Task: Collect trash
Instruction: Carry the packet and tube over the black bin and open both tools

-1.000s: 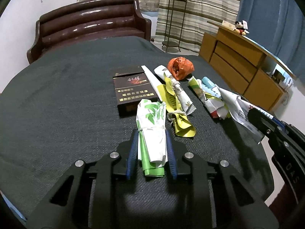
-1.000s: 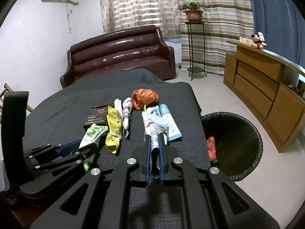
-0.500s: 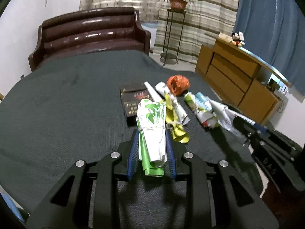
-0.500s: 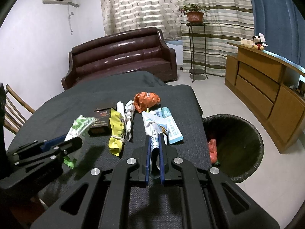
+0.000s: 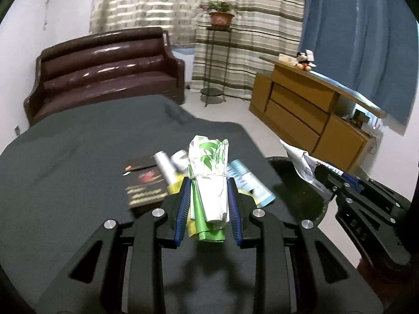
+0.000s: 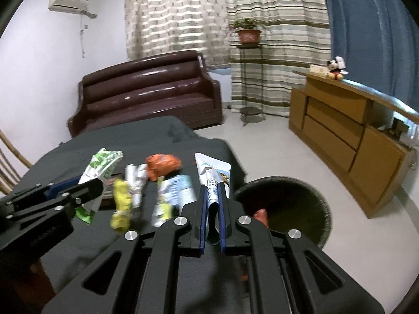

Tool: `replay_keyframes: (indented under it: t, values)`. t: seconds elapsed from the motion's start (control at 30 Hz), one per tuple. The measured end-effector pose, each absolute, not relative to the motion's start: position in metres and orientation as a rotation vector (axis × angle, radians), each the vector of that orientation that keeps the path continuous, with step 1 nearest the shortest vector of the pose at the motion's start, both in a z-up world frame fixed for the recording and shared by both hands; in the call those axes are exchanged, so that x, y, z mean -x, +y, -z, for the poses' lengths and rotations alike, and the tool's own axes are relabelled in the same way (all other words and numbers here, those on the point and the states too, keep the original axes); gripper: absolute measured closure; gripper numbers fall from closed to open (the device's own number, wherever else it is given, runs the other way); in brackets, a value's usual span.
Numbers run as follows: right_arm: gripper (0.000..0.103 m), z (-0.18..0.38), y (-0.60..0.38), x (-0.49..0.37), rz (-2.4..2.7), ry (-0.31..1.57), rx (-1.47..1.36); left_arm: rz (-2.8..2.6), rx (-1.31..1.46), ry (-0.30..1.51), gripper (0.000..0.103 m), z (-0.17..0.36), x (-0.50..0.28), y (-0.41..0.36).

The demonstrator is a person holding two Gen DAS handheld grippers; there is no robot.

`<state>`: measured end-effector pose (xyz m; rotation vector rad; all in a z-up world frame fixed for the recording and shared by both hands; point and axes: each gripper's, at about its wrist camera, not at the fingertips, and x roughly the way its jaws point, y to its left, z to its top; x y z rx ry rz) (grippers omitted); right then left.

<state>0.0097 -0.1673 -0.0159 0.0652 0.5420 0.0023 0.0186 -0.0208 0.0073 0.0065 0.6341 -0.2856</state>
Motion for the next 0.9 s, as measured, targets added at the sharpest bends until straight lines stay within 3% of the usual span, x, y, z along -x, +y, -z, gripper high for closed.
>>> replay_keyframes:
  t: [0.9]
  values:
    - [0.095,0.043,-0.271,-0.05,0.142,0.607,-0.085,0.375,-0.179,0.724,0.076,0.033,-0.093,-0.17]
